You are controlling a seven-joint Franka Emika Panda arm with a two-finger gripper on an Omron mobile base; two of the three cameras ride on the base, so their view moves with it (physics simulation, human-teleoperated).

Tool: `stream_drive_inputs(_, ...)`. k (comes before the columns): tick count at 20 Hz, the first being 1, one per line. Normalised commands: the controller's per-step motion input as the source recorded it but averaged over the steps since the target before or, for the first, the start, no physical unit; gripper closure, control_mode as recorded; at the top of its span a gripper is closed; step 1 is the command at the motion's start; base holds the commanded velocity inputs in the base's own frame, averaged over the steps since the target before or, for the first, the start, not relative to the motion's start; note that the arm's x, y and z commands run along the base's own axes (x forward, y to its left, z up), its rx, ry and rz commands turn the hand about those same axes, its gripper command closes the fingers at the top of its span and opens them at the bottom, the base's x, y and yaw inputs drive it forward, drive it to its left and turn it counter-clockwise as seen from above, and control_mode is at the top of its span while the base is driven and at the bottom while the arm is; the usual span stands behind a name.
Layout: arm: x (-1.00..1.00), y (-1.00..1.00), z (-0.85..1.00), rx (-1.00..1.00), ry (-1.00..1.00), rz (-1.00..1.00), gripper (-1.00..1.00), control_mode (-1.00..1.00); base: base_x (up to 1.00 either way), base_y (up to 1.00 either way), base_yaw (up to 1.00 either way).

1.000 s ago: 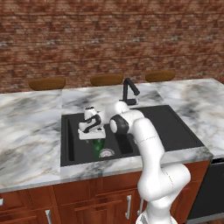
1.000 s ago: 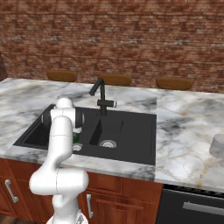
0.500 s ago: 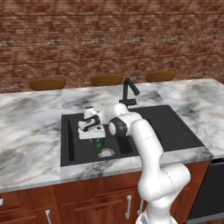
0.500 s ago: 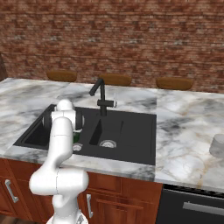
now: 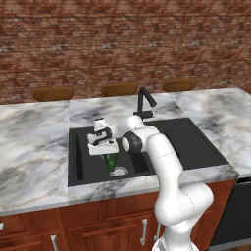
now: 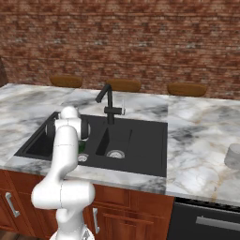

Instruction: Move any existing items from the left basin to the right basin for drying. Then move the glass cup from the counter to the left basin of the sink for washing.

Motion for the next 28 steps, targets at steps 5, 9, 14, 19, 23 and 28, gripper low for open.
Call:
stream_drive_inputs(5, -0.26, -0.1, 0.28, 0.02, 0.0, -0.01, 1.0, -1.0, 0.0, 0.0, 0.0)
stream_drive_inputs(9, -0.27, -0.1, 0.33, 0.0, 0.0, -0.03, 1.0, -1.0, 0.0, 0.0, 0.0)
stream_drive_inputs(14, -0.2, -0.07, 0.39, 0.0, 0.0, -0.05, 1.0, -1.0, 0.0, 0.0, 0.0)
stream_drive_inputs(19, -0.17, -0.04, 0.5, 0.0, 0.0, -0.06, 1.0, -1.0, 0.0, 0.0, 0.0)
stream_drive_inputs(23, -0.21, 0.0, 0.58, 0.0, 0.0, -0.07, 1.0, -1.0, 0.0, 0.0, 0.0)
stream_drive_inputs(28, -0.29, 0.0, 0.59, 0.0, -0.01, -0.09, 1.0, -1.0, 0.0, 0.0, 0.0)
